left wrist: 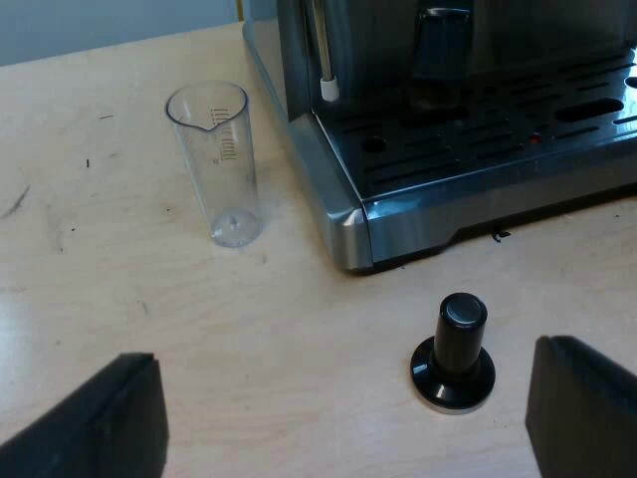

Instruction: Place mug into machine

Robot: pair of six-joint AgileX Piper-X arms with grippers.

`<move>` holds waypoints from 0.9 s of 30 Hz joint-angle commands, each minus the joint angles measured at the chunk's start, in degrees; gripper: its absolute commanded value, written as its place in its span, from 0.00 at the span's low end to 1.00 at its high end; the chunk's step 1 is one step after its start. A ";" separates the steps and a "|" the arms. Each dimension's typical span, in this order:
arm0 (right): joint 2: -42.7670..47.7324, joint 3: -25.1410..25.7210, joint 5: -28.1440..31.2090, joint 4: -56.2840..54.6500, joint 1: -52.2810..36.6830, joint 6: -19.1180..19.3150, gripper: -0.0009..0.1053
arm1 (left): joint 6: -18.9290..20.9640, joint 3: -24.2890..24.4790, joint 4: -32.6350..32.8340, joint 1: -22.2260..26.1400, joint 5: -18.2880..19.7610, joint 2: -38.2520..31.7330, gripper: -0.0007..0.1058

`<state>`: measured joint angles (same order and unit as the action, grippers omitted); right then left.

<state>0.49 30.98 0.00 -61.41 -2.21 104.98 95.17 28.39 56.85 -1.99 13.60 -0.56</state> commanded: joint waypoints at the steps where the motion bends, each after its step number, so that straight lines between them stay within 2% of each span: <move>1: 2.48 0.05 -0.37 0.75 -0.04 0.33 0.73 | 0.09 -0.01 -0.70 -0.30 1.95 -8.15 0.77; 4: 2.48 0.05 -2.69 0.75 -0.04 2.73 0.73 | 0.09 -0.01 -0.70 -0.30 4.74 -7.63 0.77; 7: 2.18 0.42 -4.92 0.75 0.32 3.06 0.73 | 0.19 -0.01 -0.70 -0.30 7.15 -6.60 0.77; 10: 1.35 1.57 -5.02 0.75 0.90 3.28 0.73 | 1.45 0.31 -0.70 -1.46 7.76 -5.01 0.77; 18: -5.22 6.91 -5.02 0.75 3.26 4.77 0.73 | 1.44 4.48 -3.12 -8.40 7.96 2.73 0.77; 22: -9.29 9.03 -5.02 1.97 5.24 7.17 0.73 | 1.31 6.18 -8.28 -10.90 8.18 7.73 0.77; 27: -13.83 9.62 -5.42 5.53 6.76 7.15 0.73 | 1.31 6.48 -15.25 -13.59 11.04 13.88 0.77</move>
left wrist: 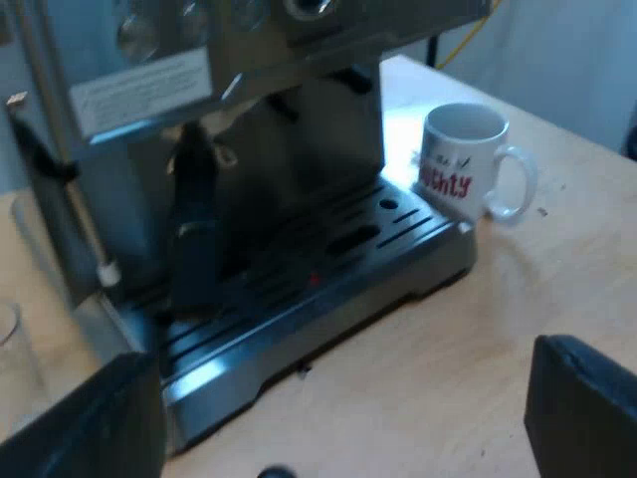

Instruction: Place mug into machine

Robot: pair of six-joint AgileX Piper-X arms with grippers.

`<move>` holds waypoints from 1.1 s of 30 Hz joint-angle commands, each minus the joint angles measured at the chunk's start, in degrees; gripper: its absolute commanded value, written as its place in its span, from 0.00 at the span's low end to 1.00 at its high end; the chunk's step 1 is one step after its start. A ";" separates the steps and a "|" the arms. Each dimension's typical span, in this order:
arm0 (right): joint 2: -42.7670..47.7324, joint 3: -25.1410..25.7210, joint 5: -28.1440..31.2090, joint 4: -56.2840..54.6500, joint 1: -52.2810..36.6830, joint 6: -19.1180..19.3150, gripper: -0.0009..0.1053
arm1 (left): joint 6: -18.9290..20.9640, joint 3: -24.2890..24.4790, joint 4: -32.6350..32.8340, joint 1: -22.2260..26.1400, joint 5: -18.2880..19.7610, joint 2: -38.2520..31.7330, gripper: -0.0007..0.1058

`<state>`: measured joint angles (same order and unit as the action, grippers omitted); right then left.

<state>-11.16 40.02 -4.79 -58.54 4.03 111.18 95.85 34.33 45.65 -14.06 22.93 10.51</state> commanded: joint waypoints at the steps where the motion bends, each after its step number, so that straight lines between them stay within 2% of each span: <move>1: -3.54 0.59 -0.62 3.60 0.73 0.96 0.73 | 0.62 0.54 -5.61 -2.65 1.74 4.50 0.77; 13: -17.11 0.59 -0.30 13.21 5.08 0.48 0.73 | 0.62 0.54 -19.79 -12.76 1.74 20.47 0.77; 17: -21.72 0.46 -0.23 14.48 7.44 -2.68 0.73 | 0.62 0.54 -23.55 -15.60 1.16 25.62 0.77; 21: -26.65 -0.44 0.23 16.20 8.62 -3.43 0.73 | 0.76 0.54 -26.03 -16.22 1.16 29.53 0.77; 24: -30.32 -2.44 0.23 19.24 8.94 -5.23 0.73 | 0.76 0.54 -26.37 -16.22 1.16 31.58 0.77; 29: -35.27 -8.55 2.23 28.59 8.94 -9.51 0.73 | 0.76 0.54 -26.37 -16.22 1.28 32.92 0.77; 33: -37.64 -12.89 3.73 36.49 8.94 -9.82 0.73 | 0.76 0.54 -26.37 -16.22 1.28 32.89 0.77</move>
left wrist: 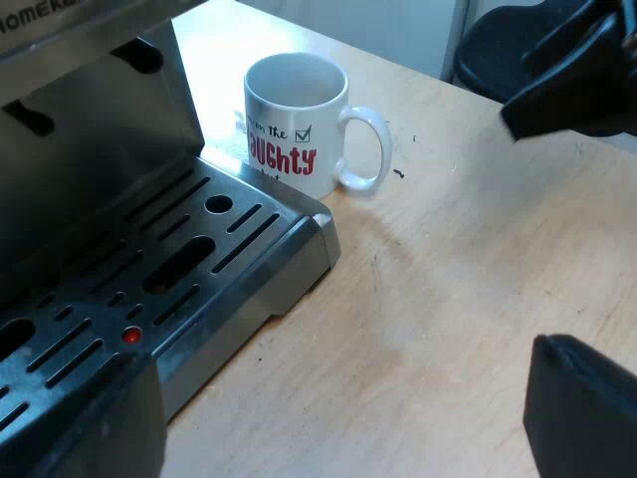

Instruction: Place mug into machine

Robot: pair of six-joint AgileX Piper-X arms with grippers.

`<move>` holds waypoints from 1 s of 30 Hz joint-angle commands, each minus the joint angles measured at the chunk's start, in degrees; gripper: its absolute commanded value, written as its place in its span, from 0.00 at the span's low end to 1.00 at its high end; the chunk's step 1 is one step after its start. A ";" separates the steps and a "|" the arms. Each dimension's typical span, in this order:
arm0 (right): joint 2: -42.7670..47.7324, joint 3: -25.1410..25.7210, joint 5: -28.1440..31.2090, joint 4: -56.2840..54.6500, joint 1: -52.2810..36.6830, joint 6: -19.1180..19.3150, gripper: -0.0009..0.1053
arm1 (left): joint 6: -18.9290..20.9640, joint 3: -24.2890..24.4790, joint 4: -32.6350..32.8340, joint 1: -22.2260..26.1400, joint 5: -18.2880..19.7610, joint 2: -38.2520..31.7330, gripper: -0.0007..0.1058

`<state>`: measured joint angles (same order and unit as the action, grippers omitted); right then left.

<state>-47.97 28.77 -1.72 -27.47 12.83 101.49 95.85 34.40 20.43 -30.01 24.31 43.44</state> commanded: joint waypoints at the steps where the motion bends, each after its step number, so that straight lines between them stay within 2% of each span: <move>1: -1.19 -2.32 0.70 7.25 0.14 -0.13 0.73 | 0.76 0.46 -1.15 -0.27 -0.10 -0.04 0.77; 8: -6.52 -11.12 1.72 27.47 0.14 -0.13 0.73 | 0.76 0.46 -1.15 -0.27 -0.10 -0.04 0.77; 13: -10.80 -15.01 2.23 37.21 0.14 -0.13 0.73 | 0.76 0.46 -1.15 -0.27 -0.10 -0.04 0.77; 19: -17.97 -15.67 3.66 46.65 0.14 -0.13 0.73 | 0.76 0.46 -1.15 -0.27 -0.10 -0.04 0.77; 25: -25.41 -15.67 7.91 58.00 0.14 -0.13 0.73 | 0.76 0.46 -1.15 -0.27 -0.10 -0.04 0.77; 30: -30.30 -15.67 8.03 65.49 0.14 -0.13 0.73 | 0.76 0.46 -1.15 -0.27 -0.10 -0.04 0.77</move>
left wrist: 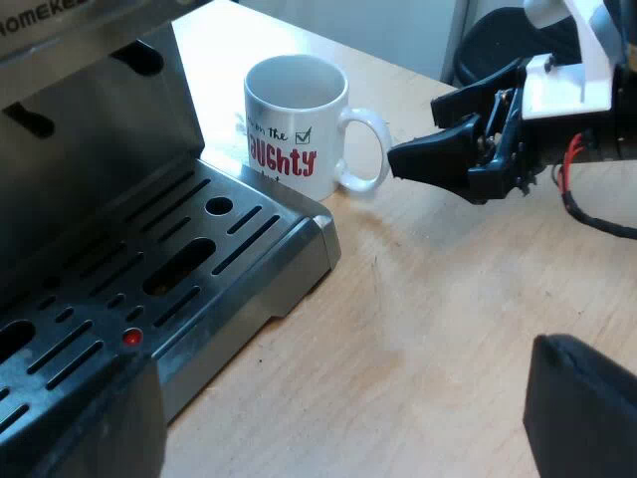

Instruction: Place mug into machine

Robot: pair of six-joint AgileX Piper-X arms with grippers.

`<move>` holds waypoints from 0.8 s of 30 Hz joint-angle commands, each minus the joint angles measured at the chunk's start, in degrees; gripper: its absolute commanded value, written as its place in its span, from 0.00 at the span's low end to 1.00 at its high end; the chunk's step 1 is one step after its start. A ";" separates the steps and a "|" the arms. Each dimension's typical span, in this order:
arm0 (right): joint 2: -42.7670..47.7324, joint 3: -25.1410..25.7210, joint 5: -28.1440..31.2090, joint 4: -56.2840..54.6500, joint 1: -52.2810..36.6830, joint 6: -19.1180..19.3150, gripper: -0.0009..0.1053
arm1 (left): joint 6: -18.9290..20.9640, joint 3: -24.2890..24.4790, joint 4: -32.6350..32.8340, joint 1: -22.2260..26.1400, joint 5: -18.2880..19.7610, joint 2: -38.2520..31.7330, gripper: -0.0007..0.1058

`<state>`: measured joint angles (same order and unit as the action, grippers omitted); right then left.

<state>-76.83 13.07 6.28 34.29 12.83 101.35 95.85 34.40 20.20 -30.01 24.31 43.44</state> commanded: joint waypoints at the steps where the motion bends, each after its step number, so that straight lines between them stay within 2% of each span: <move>1: -2.51 0.16 0.03 4.85 0.14 0.01 0.73 | 0.76 0.46 -0.92 -0.27 -0.10 -0.04 0.77; 14: -10.25 4.42 0.10 5.78 0.14 -1.05 0.73 | 0.76 0.46 -0.92 -0.27 -0.10 -0.04 0.77; 24: -12.09 6.39 0.40 5.78 0.03 -1.05 0.71 | 0.76 0.46 -0.92 -0.27 -0.10 -0.04 0.77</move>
<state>-89.05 18.99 6.95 39.67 12.83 100.19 95.85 34.40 20.20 -30.01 24.31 43.44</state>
